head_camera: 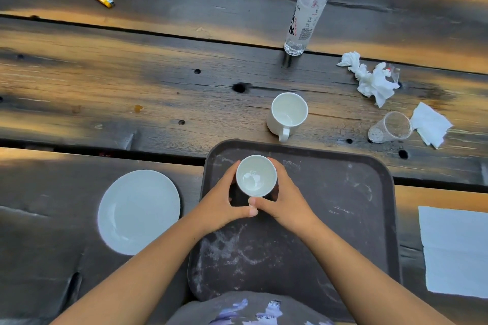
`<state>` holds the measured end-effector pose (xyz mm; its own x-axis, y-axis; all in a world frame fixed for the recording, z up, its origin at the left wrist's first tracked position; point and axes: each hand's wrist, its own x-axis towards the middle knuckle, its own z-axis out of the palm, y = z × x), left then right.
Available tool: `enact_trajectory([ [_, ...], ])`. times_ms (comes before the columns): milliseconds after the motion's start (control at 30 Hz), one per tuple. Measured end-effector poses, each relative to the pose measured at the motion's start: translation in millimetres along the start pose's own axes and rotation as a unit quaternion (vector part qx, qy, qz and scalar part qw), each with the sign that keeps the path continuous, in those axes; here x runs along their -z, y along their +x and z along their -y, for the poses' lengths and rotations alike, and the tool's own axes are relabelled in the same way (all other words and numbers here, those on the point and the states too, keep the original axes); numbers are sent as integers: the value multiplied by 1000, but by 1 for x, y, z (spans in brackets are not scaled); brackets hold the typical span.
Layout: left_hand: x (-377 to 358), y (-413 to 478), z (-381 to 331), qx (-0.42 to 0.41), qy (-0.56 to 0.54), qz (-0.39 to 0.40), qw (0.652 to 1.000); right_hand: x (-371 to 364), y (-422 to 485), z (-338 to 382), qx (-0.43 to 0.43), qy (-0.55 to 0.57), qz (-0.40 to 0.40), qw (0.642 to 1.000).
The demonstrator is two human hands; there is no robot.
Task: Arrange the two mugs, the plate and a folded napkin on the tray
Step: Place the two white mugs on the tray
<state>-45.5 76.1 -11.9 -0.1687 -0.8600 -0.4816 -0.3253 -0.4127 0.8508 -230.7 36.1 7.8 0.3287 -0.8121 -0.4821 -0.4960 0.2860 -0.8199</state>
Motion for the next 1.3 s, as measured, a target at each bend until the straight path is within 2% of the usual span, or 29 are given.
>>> enact_trajectory([
  [467, 0, -2, -1, 20, -12, 11, 1000, 1, 2, 0, -17, 6, 11, 1000],
  [733, 6, -7, 0, 46, -47, 38, 997, 10, -4, -11, -58, 62, 26, 996],
  [900, 18, -13, 2, 73, -72, -8, 995, 21, -9, -16, -69, 73, 13, 995],
  [1133, 36, 12, -22, 43, -71, -115, 990, 54, 1, -5, -33, 58, -49, 997],
  [1200, 37, 25, -35, 23, -42, -121, 991, 66, 9, -1, -27, 56, -63, 996],
  [1300, 37, 45, -51, 8, -15, -82, 996, 82, 26, -1, -25, 40, -129, 991],
])
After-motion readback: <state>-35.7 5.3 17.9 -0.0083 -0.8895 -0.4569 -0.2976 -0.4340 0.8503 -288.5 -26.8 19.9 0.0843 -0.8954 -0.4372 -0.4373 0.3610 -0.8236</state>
